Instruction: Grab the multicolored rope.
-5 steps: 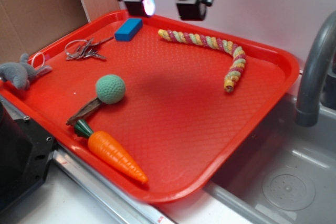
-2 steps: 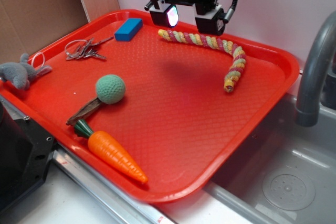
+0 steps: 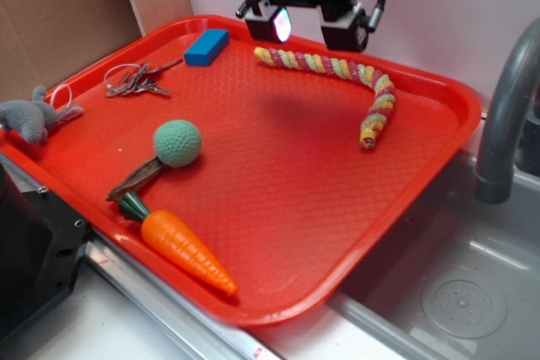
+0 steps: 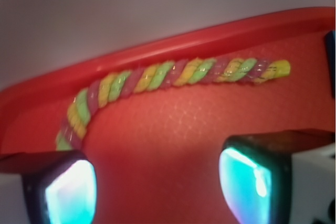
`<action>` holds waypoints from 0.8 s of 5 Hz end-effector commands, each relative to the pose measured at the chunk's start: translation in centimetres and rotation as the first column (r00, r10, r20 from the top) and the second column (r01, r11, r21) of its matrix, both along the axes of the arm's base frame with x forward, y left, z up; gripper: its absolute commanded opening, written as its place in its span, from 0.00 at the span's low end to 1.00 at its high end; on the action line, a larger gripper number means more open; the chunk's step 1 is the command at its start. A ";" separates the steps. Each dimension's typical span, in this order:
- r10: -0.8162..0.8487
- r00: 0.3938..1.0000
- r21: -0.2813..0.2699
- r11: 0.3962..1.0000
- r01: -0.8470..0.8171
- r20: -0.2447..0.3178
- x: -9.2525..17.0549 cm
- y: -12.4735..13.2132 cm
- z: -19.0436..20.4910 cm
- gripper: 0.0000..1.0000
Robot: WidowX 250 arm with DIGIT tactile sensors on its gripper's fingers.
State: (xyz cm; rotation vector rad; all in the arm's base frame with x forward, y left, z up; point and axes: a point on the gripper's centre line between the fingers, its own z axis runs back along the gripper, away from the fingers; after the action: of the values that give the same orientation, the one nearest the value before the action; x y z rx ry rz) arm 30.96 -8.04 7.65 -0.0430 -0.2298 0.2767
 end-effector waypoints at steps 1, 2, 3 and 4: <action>-0.054 0.999 -0.032 0.998 0.054 0.003 0.7 -5.7 1.6 1.00; -0.048 0.996 -0.035 0.998 0.046 -0.070 1.5 -6.4 -0.1 1.00; -0.048 0.993 -0.041 0.998 0.044 -0.107 2.1 -6.3 -1.4 1.00; -0.049 0.988 -0.055 0.998 0.042 -0.144 1.9 -6.2 -2.5 1.00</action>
State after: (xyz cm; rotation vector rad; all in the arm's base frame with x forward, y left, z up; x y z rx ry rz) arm 31.90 -13.82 3.41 -0.0508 -0.0316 0.2425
